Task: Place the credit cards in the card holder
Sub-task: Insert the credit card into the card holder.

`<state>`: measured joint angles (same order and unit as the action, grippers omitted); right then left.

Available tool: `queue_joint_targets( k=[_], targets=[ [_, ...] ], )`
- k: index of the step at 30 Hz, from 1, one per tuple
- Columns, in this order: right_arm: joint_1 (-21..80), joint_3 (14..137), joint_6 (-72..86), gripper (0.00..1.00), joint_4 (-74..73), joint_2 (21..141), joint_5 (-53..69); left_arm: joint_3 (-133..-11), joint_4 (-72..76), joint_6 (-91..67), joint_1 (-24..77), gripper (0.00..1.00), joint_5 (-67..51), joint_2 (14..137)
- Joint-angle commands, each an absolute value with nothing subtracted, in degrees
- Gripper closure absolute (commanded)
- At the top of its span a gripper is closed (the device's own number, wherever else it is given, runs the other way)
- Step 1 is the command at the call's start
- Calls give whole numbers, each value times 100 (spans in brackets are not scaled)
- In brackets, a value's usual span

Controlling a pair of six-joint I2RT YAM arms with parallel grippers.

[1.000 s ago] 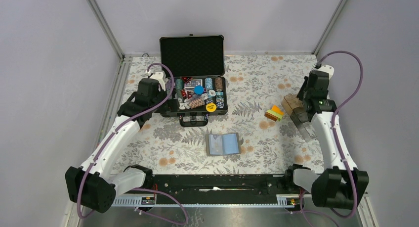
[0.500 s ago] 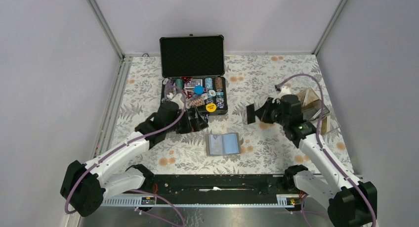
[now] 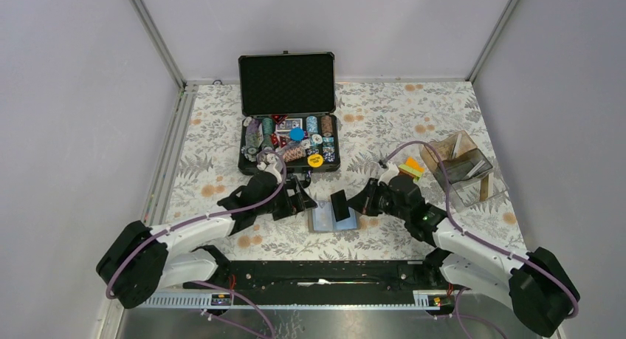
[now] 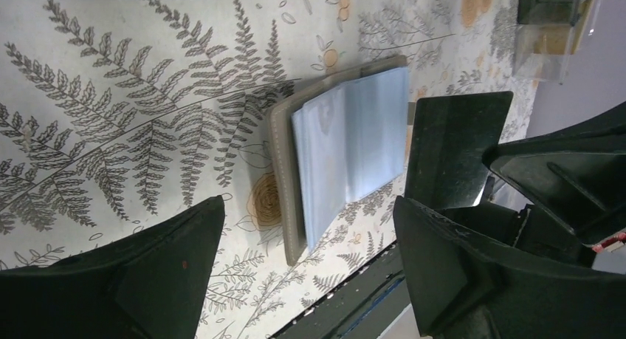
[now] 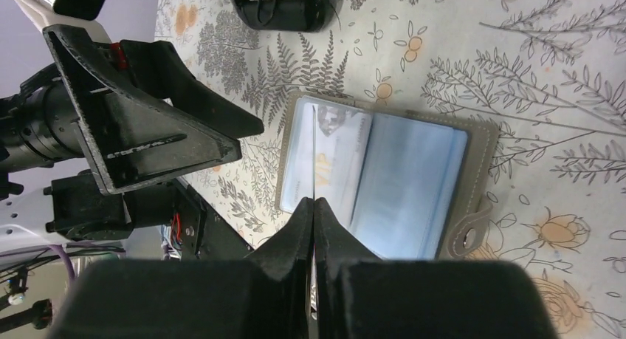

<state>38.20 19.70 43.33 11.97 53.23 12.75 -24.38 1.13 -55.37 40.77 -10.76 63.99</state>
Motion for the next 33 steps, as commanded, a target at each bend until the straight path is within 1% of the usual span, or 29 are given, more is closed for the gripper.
queue_joint_targets(
  k=[1,9,18,23,27,33],
  targets=[
    [4117,1670,4819,100,2152,5544,742,-2279,1042,-5756,4137,14,-1159,6679],
    [4219,1388,5027,100,2863,6157,594,-2215,1368,-5754,4196,30,-1180,7173],
    [4253,1248,5115,100,3157,6473,571,-2238,1570,-5708,4222,41,-1188,7649],
    [4270,1156,5211,100,3343,6653,675,-2241,1573,-5688,4252,44,-1143,7747],
    [4296,1095,5270,100,3428,6714,650,-2233,1571,-5665,4261,50,-1117,7839],
    [4323,1043,5372,100,3549,6826,682,-2197,1561,-5657,4287,64,-1076,7893]
  ],
)
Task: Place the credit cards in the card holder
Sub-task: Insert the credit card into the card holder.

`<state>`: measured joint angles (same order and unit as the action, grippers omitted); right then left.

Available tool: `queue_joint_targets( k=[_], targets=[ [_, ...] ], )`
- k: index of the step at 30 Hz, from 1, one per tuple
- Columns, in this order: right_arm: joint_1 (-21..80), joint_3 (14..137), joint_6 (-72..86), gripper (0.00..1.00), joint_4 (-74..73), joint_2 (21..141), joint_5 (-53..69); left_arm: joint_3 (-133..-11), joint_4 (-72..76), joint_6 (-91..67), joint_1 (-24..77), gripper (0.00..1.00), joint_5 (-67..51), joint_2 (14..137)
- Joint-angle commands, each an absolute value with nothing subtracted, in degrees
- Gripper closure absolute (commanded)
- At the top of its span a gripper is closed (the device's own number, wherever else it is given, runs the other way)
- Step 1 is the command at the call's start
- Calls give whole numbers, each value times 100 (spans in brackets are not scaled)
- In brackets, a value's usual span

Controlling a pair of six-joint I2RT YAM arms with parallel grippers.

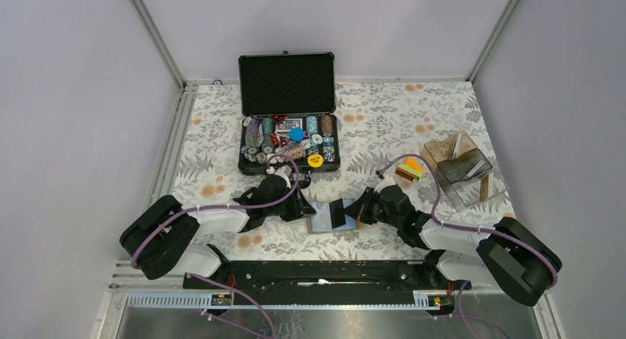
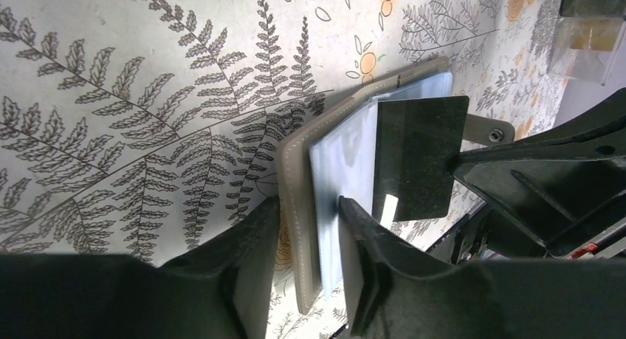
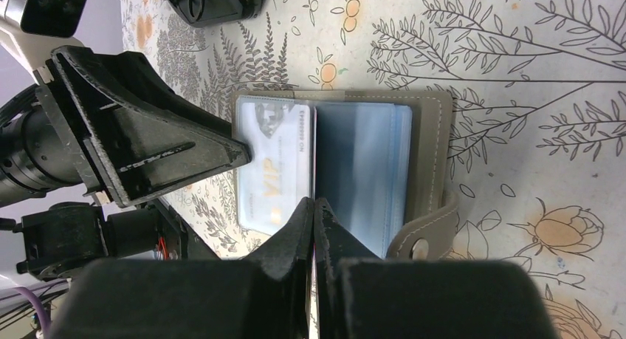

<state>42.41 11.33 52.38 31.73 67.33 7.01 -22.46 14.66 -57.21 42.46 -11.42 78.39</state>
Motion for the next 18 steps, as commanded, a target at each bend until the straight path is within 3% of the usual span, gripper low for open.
queue_joint_targets(
  k=[1,7,18],
  targets=[
    [4324,1021,5403,100,3605,6830,693,-2197,1545,-5641,4291,67,-1056,7893],
    [4333,1051,5413,100,3420,6617,579,-2162,1465,-5601,4297,78,-983,7893],
    [4345,1099,5459,100,3422,6588,641,-2177,1399,-5571,4298,80,-942,7908]
  ],
)
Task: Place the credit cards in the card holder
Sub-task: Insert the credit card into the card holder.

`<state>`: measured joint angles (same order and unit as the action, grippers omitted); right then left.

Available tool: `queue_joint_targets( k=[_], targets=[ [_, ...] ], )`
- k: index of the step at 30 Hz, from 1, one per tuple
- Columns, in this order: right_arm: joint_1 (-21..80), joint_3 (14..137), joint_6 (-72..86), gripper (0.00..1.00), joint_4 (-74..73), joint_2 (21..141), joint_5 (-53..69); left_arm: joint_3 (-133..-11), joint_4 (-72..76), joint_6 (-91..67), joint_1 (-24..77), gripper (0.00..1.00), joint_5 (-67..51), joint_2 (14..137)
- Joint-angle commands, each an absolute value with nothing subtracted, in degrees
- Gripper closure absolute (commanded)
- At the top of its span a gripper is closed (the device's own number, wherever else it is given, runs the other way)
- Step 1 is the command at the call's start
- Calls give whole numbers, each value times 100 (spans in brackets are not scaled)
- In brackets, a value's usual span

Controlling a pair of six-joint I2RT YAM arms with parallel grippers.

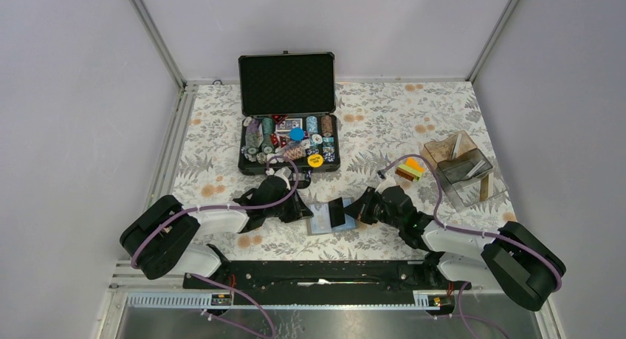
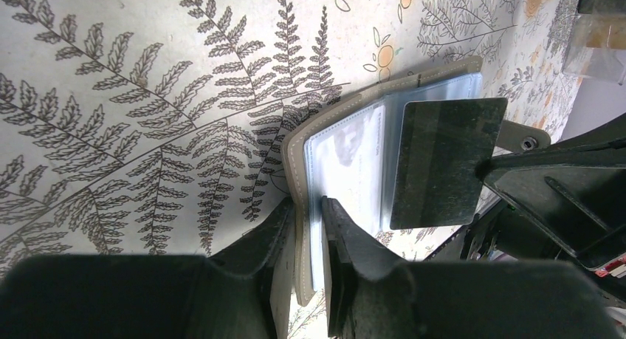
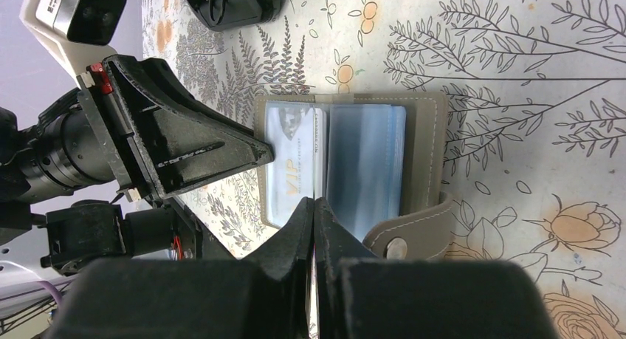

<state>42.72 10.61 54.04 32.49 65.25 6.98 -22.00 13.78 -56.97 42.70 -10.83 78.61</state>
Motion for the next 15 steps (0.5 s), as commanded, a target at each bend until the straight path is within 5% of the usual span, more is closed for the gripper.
queue_joint_targets(
  k=[1,15],
  targets=[
    [4342,1092,5458,100,3457,6663,646,-2179,1398,-5568,4302,80,-939,7910],
    [4390,1133,5399,100,3513,6933,638,-2223,1402,-5572,4300,81,-966,7997]
  ],
)
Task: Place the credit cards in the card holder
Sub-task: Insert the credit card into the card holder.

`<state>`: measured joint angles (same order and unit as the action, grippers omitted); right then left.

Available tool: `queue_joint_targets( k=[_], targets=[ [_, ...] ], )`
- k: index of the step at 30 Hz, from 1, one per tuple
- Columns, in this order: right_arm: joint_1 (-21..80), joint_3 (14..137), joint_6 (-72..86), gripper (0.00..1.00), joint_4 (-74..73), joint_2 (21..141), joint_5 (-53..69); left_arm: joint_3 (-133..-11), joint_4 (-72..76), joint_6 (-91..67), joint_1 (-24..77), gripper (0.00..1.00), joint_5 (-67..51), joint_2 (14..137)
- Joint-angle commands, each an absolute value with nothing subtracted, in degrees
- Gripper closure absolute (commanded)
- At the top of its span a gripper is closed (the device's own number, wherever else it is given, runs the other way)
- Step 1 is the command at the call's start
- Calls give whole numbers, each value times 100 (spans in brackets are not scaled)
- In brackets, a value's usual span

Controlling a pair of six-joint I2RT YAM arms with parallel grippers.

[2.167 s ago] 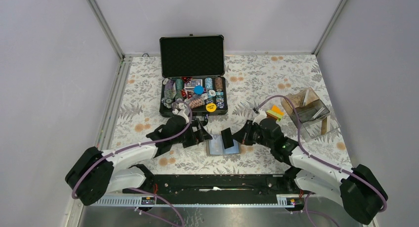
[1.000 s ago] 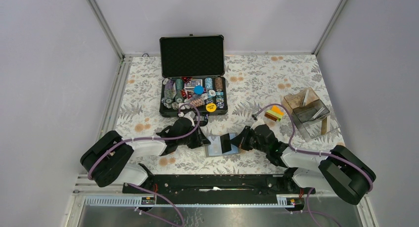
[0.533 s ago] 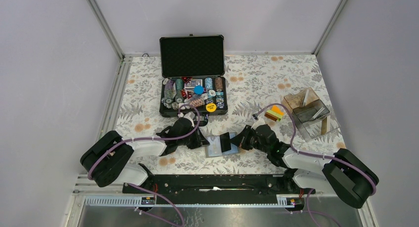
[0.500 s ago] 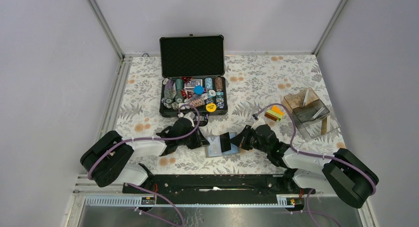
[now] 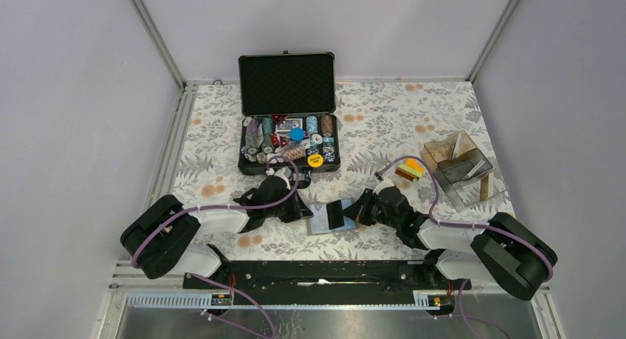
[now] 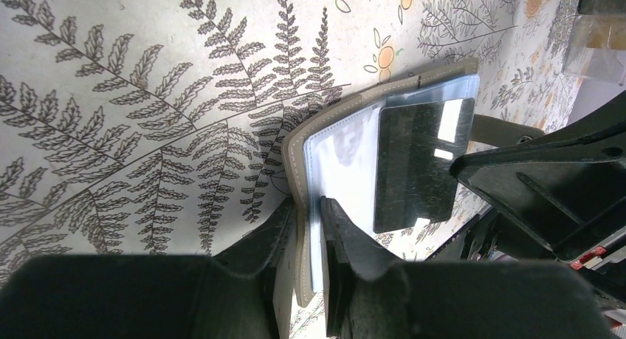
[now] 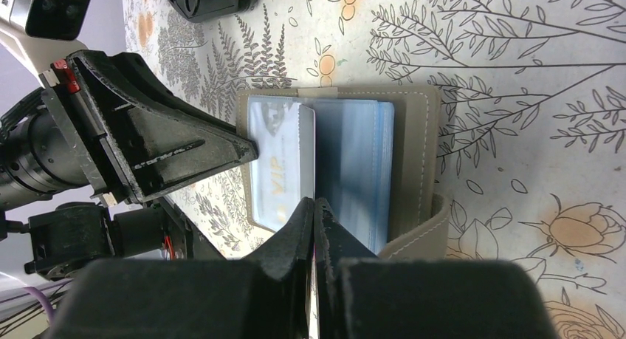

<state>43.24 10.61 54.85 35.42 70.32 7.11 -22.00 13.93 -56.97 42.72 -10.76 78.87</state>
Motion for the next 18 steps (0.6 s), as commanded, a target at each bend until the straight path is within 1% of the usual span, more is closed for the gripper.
queue_joint_targets(
  k=[1,18],
  targets=[
    [4397,1130,5381,100,3489,6953,614,-2224,1406,-5574,4301,81,-971,7998],
    [4735,1236,5520,100,3604,7614,376,-2215,1397,-5573,4305,81,-1006,7939]
  ],
)
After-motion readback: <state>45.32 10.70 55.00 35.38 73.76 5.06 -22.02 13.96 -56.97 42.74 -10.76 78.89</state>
